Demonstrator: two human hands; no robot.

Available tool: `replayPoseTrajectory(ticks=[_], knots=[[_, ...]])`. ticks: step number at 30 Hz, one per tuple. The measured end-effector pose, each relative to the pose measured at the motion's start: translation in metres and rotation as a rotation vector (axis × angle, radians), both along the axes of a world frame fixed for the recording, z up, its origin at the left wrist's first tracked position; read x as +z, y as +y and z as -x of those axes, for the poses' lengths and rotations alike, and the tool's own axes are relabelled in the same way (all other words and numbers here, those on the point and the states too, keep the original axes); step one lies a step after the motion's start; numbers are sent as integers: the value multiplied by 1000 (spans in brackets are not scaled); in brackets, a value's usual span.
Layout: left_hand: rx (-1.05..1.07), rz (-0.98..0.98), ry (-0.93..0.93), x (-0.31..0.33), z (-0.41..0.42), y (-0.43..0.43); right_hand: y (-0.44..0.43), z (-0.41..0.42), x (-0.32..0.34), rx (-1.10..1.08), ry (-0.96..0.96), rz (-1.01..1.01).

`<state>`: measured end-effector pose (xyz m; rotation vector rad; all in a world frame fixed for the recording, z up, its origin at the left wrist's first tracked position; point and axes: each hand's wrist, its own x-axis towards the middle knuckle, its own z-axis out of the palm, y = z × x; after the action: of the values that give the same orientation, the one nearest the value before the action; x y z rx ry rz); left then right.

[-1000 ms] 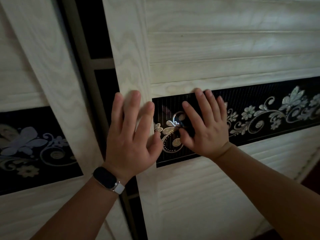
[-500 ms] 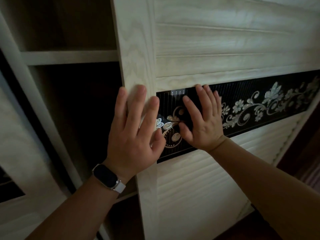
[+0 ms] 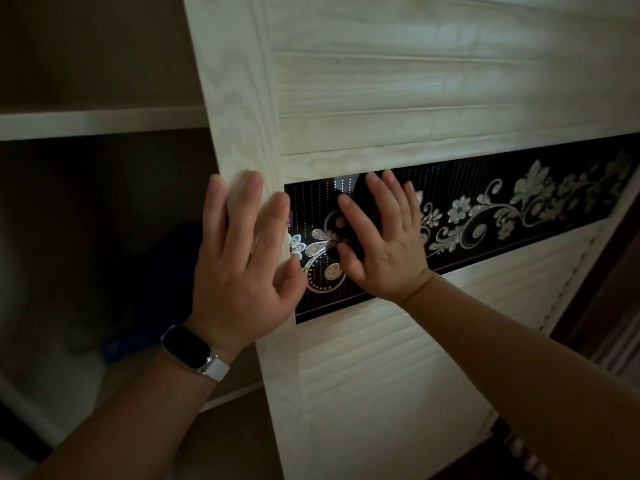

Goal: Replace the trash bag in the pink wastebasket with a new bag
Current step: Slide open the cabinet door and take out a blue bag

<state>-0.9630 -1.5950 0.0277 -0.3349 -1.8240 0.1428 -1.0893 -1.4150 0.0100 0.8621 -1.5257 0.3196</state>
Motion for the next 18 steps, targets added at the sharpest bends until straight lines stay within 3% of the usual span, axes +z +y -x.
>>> replayPoseTrajectory(ticks=[18], knots=[[52,4,52,-4,42,57,58,44,1,35,-14,-46]])
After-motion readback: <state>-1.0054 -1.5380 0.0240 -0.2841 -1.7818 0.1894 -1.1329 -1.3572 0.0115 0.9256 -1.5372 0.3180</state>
